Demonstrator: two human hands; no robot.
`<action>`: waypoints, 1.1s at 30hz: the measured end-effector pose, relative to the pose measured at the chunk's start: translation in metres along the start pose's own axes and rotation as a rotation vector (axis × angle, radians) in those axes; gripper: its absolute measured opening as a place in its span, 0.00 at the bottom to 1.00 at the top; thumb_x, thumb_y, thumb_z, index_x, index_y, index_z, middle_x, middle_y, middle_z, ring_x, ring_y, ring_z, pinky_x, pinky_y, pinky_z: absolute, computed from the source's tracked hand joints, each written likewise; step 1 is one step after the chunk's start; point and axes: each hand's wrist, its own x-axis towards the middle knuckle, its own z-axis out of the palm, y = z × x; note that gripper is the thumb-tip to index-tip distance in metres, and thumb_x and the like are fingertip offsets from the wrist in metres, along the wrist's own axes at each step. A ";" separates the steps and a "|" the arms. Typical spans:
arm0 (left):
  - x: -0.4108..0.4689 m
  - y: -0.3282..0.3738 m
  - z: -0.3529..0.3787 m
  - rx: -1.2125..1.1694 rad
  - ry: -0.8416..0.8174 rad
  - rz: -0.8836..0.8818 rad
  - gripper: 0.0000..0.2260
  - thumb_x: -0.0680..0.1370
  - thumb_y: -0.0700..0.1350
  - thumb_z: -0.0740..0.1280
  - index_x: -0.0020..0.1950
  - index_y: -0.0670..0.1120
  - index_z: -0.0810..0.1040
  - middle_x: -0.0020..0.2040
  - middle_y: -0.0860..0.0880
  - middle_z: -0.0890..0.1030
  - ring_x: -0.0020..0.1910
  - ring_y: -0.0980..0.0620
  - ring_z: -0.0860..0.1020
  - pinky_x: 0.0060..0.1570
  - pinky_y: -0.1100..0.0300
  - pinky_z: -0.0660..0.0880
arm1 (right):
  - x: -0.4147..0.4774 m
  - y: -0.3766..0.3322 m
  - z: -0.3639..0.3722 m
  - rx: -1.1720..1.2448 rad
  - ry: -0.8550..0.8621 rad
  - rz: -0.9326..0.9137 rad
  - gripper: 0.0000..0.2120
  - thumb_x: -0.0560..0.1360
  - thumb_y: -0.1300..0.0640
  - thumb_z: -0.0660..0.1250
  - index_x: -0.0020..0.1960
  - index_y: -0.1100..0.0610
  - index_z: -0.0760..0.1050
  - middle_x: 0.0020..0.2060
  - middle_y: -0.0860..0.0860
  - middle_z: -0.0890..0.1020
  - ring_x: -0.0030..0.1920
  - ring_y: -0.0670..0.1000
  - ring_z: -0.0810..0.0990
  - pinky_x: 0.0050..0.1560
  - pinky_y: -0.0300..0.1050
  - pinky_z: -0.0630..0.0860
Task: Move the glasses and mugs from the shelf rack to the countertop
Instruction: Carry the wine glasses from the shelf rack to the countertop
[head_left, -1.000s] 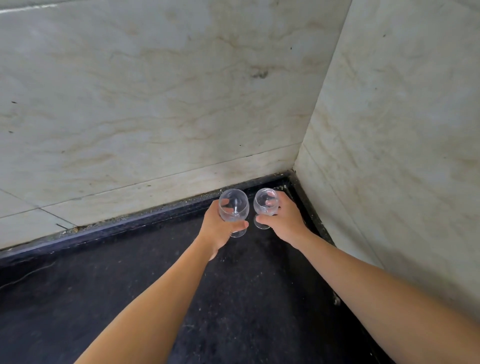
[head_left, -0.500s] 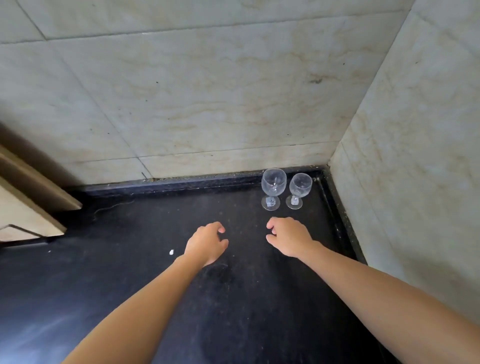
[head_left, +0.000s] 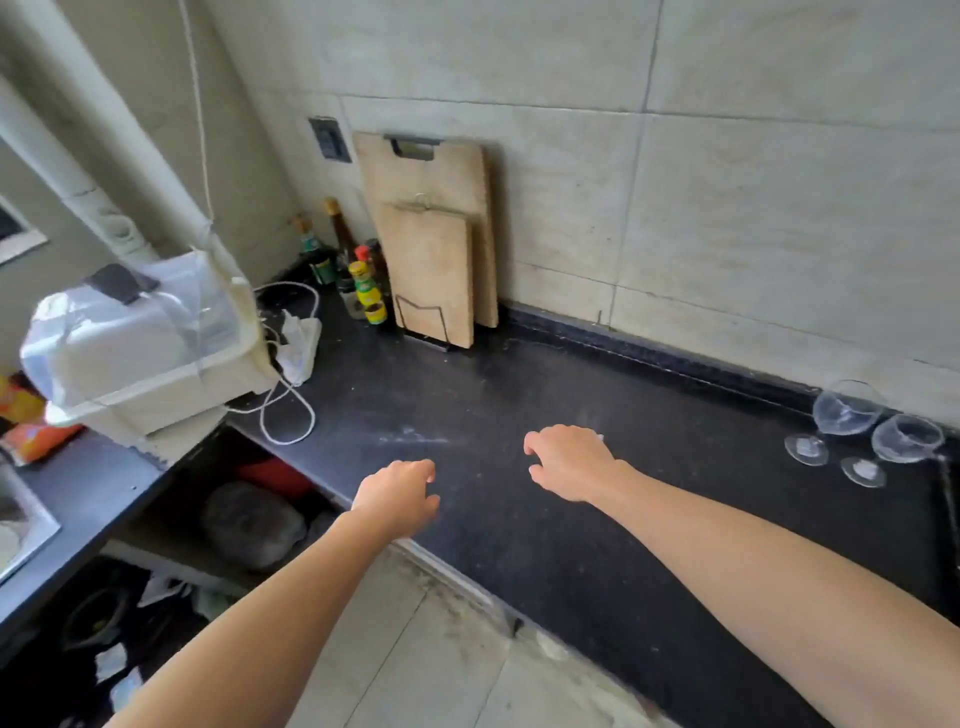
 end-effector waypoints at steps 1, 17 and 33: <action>-0.020 -0.025 -0.002 -0.008 0.013 -0.036 0.15 0.76 0.50 0.61 0.62 0.50 0.73 0.60 0.47 0.79 0.57 0.43 0.77 0.49 0.54 0.70 | 0.003 -0.030 0.000 -0.012 -0.006 -0.038 0.15 0.79 0.55 0.59 0.64 0.56 0.73 0.57 0.54 0.79 0.54 0.58 0.79 0.48 0.51 0.72; -0.396 -0.376 0.004 -0.130 0.258 -0.663 0.14 0.75 0.54 0.63 0.59 0.52 0.75 0.56 0.48 0.80 0.54 0.45 0.79 0.48 0.52 0.75 | -0.022 -0.536 0.028 -0.211 0.052 -0.817 0.15 0.76 0.50 0.63 0.60 0.53 0.76 0.56 0.55 0.82 0.56 0.59 0.80 0.52 0.51 0.76; -0.598 -0.608 0.001 -0.294 0.389 -1.284 0.12 0.76 0.50 0.63 0.58 0.50 0.75 0.54 0.48 0.80 0.46 0.49 0.75 0.40 0.57 0.70 | -0.008 -0.947 0.067 -0.266 0.010 -1.398 0.18 0.77 0.51 0.62 0.65 0.52 0.75 0.59 0.54 0.82 0.58 0.58 0.79 0.56 0.51 0.76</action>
